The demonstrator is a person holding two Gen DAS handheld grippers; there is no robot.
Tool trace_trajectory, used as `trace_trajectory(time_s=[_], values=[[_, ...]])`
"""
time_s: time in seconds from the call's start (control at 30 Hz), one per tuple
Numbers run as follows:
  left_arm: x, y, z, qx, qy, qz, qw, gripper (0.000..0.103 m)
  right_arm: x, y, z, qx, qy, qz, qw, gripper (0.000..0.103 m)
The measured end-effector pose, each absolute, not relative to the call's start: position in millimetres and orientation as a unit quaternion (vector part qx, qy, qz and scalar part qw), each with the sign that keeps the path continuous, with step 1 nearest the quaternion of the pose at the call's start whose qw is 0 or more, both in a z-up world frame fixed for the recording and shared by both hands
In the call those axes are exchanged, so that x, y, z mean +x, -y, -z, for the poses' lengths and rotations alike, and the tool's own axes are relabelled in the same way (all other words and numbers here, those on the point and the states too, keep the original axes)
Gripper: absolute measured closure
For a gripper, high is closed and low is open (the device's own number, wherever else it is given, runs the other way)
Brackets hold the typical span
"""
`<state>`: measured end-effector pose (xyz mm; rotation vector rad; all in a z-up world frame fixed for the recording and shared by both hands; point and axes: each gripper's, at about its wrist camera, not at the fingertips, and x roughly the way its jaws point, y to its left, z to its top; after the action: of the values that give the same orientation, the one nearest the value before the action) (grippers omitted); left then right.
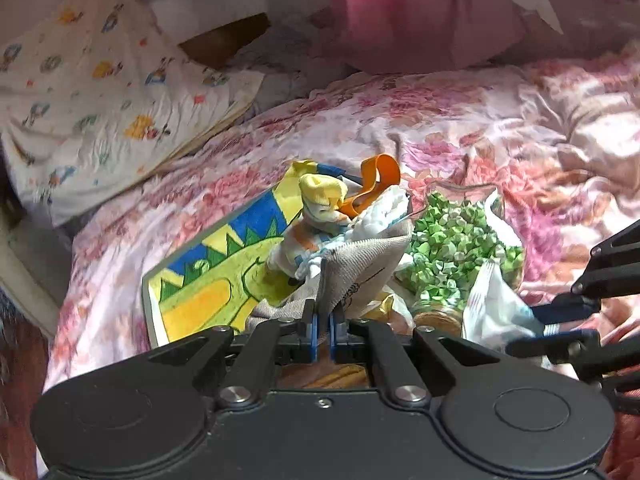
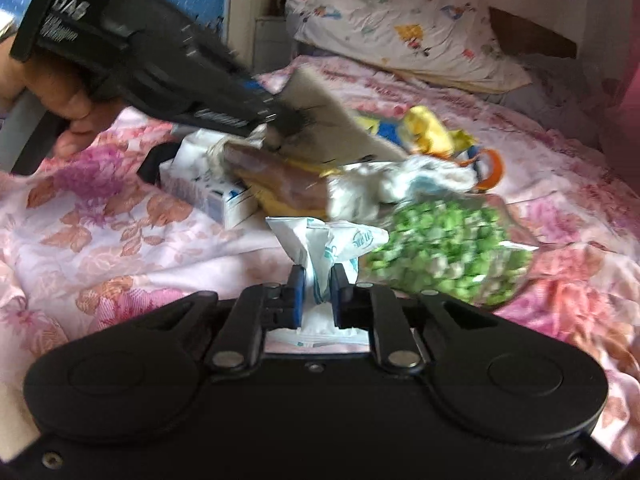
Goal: Organize soft objects
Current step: 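Carry the beige pouch and white tissue pack onto the dinosaur drawing frame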
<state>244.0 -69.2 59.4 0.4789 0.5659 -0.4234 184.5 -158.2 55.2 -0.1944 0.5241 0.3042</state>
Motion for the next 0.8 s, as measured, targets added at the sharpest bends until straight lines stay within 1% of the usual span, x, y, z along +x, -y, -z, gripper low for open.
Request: trace_trajectory(time_s=[0.23,0.43,0.7,0.8], values=[[233.9,68.3,-85.5,0.142,-0.298,0.199,0.923,0.099,180.3,182.0,-82.5,-0.061,-0.224,-0.139,0.963,0.096],[219.0,73.3,-116.0,0.066,-0.305,0.207,0.927,0.099,176.6,209.5,-107.9,-0.004,-0.194,-0.142,0.971,0.096],[205.0,77.1,-148.4,0.031,-0.304,0.185,0.934,0.099,169.8,237.3,-132.3,0.038,-0.159,-0.146,0.976,0.096],[203.8,78.7,-166.4,0.028,-0.291,0.174,0.940,0.099,166.1,248.4,-141.7,0.054,-0.142,-0.149,0.977,0.096]])
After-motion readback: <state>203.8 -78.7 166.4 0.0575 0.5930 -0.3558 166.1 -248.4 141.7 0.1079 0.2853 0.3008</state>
